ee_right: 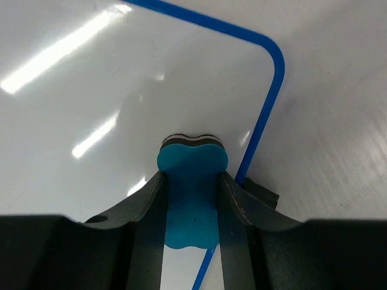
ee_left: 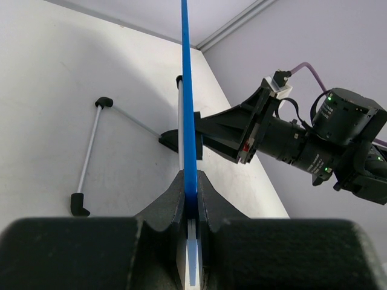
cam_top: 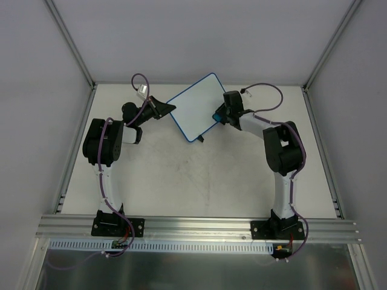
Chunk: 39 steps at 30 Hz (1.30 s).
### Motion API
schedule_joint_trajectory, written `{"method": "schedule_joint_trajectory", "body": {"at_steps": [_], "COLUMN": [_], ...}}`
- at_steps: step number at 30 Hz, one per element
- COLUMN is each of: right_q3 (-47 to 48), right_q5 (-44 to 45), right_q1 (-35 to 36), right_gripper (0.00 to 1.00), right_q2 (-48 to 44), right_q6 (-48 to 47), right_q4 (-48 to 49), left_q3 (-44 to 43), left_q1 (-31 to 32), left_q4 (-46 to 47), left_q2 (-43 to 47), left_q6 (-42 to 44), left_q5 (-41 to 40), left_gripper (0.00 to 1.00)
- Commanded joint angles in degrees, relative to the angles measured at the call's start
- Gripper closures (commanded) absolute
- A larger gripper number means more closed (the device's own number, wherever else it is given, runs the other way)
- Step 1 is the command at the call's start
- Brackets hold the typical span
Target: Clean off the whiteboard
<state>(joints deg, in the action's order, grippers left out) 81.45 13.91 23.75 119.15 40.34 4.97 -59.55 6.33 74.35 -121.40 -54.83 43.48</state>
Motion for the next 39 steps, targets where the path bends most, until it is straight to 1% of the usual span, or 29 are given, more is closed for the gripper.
{"method": "schedule_joint_trajectory", "body": {"at_steps": [1, 6, 9, 14, 18, 19, 20, 21, 22, 23, 25, 26, 27, 28, 30, 31, 32, 33, 34, 35, 36, 37, 38, 39], "right_q3": [4.1, 9.9, 11.5, 11.5, 10.4, 9.8, 7.4, 6.2, 5.0, 4.0, 3.5, 3.9, 4.7, 4.6, 2.8, -0.1, -1.5, -2.3, -3.6, -4.2, -5.2, -6.5, -9.1, -10.5], "right_q5": [5.4, 5.6, 6.8, 11.5, 13.7, 14.3, 14.6, 15.0, 16.5, 17.3, 21.0, 22.0, 22.4, 22.3, 21.4, 20.1, 19.1, 17.0, 16.0, 15.3, 13.6, 7.4, 4.7, 1.6], "right_q1": [-1.2, -2.6, -3.2, -4.2, -6.1, -6.5, -7.2, -7.7, -8.4, -8.8, -9.2, -9.2, -9.2, -9.2, -8.8, -8.5, -7.8, -7.3, -6.9, -6.0, -5.6, -5.4, -5.2, -5.0], "right_gripper": [1.0, 1.0, 1.0, 1.0, 1.0, 1.0, 1.0, 1.0, 1.0, 1.0, 1.0, 1.0, 1.0, 1.0, 1.0, 1.0, 1.0, 1.0, 1.0, 1.0, 1.0, 1.0, 1.0, 1.0], "right_q2": [2.1, 5.1, 6.6, 7.2, 5.5, 4.8, 3.6, 1.0, -0.4, -1.9, -6.4, -7.9, -9.3, -12.6, -16.9, -19.5, -24.1, -26.1, -28.0, -31.3, -32.7, -34.3, -35.7, -38.3], "right_q6": [-1.8, -1.4, -1.2, -0.1, 1.8, 0.7, -0.2, -1.0, -3.9, -6.6, -13.8, -21.4, -24.5, -27.1, -33.4, -35.0, -36.9, -39.8, -41.8, -42.2, -42.4, -42.7, -42.4, -42.4], "right_q4": [-1.2, -1.8, -2.2, -2.3, -1.7, -0.6, 3.3, 4.8, 6.9, 11.1, 13.8, 15.6, 15.9, 16.1, 16.2, 15.7, 12.4, 9.4, 5.4, -3.2, -7.3, -11.0, -17.1, -19.7], "left_q3": [0.2, 0.1, 0.0, 0.0, 0.3, 0.3, 0.3, 0.2, 0.2, 0.2, 0.1, 0.2, 0.2, 0.3, 0.3, 0.3, 0.1, 0.0, 0.0, 0.0, 0.0, 0.0, 0.0, 0.0], "left_q1": [1.3, 1.3, 1.3, 1.3, 1.2, 1.2, 1.2, 1.1, 1.2, 1.2, 1.2, 1.2, 1.2, 1.2, 1.2, 1.2, 1.2, 1.1, 1.1, 1.1, 1.1, 1.1, 1.1, 1.0], "left_q4": [22.0, 22.0, 22.0, 22.0, 22.0, 22.0, 22.0, 22.0, 22.0, 22.0, 22.0, 22.0, 22.0, 22.0, 22.0, 22.0, 22.0, 22.0, 22.0, 22.0, 22.0, 22.0, 22.0, 22.0], "left_q2": [1.4, 1.3, 1.3, 1.3, 1.4, 1.3, 1.3, 1.3, 1.3, 1.3, 1.2, 1.2, 1.2, 1.2, 1.3, 1.2, 1.2, 1.0, 1.0, 1.0, 1.1, 1.0, 1.0, 0.9], "left_q6": [-0.3, -0.4, -0.4, -0.5, -0.3, -0.3, -0.3, -0.4, -0.5, -0.5, -0.6, -0.8, -0.9, -0.9, -0.8, -0.8, -0.9, -1.0, -1.1, -1.2, -1.1, -1.1, -1.3, -1.4], "left_q5": [6.1, 6.3, 6.3, 6.5, 6.6, 6.6, 6.6, 6.6, 6.5, 6.4, 6.4, 6.3, 6.3, 6.4, 6.3, 6.2, 6.1, 6.2, 6.2, 6.2, 6.2, 6.1, 6.0, 5.9], "left_gripper": [1.0, 1.0, 1.0, 1.0, 1.0, 1.0, 1.0, 1.0, 1.0, 1.0, 1.0, 1.0, 1.0, 1.0, 1.0, 1.0, 1.0, 1.0, 1.0, 1.0, 1.0, 1.0, 1.0, 1.0]}}
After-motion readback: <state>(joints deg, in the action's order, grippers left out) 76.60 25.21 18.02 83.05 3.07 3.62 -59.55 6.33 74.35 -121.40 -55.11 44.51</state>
